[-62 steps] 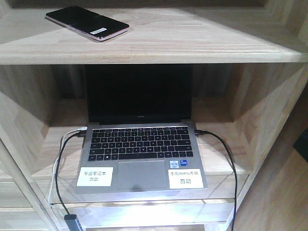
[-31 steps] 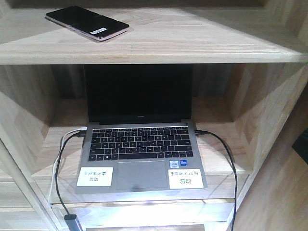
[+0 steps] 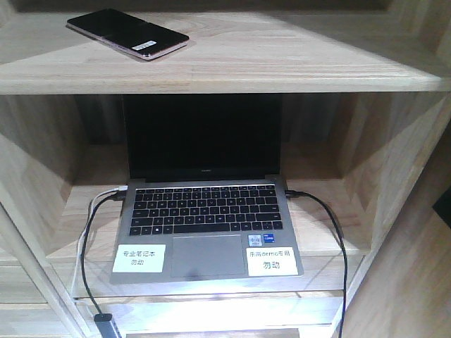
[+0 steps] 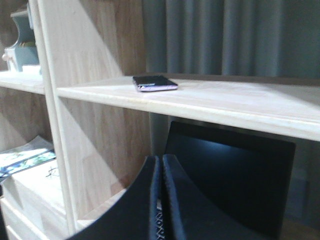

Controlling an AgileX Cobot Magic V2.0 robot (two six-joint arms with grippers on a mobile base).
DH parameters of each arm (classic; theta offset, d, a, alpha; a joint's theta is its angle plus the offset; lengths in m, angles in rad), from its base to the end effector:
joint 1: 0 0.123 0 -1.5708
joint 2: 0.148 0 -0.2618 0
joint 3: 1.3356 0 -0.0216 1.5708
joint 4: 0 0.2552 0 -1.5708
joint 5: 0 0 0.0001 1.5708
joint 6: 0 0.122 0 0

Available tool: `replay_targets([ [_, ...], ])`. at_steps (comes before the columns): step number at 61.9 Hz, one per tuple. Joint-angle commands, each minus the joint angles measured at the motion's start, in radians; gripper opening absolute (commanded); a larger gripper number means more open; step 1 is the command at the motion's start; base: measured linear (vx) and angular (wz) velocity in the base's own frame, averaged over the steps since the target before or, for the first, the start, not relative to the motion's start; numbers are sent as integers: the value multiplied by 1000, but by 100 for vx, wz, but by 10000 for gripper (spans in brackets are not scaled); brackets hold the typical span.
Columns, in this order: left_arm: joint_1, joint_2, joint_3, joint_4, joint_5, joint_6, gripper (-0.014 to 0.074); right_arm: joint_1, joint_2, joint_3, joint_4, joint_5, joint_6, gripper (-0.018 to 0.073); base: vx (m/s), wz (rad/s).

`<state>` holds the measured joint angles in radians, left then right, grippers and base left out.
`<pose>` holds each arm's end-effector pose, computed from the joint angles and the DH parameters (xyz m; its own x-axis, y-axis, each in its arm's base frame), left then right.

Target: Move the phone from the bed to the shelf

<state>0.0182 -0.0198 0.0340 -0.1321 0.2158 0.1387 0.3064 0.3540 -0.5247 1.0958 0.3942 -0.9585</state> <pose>0.1141 -0.0014 0.1794 -0.1404 0.0071 -0.9901 0.0111 0.9999 0.0056 0.1076 0.0778 0.3429 0.0030 0.1034 -0.9946 -0.6120 0.7868 0.0799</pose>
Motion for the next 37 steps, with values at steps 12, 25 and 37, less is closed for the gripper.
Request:
replay_targets([
  [12,-4,-6,1,-6,-72,-4,1,-5,-8,-24,-400,-72,403,-4,0,0],
  [25,-4,-6,1,-6,-72,-4,1,-17,-50,28,-871,-80,866,-4,0,0],
  [37,-4,-6,1,-6,-72,-4,1,-153,-117,126,-925,-83,924,-4,0,0],
])
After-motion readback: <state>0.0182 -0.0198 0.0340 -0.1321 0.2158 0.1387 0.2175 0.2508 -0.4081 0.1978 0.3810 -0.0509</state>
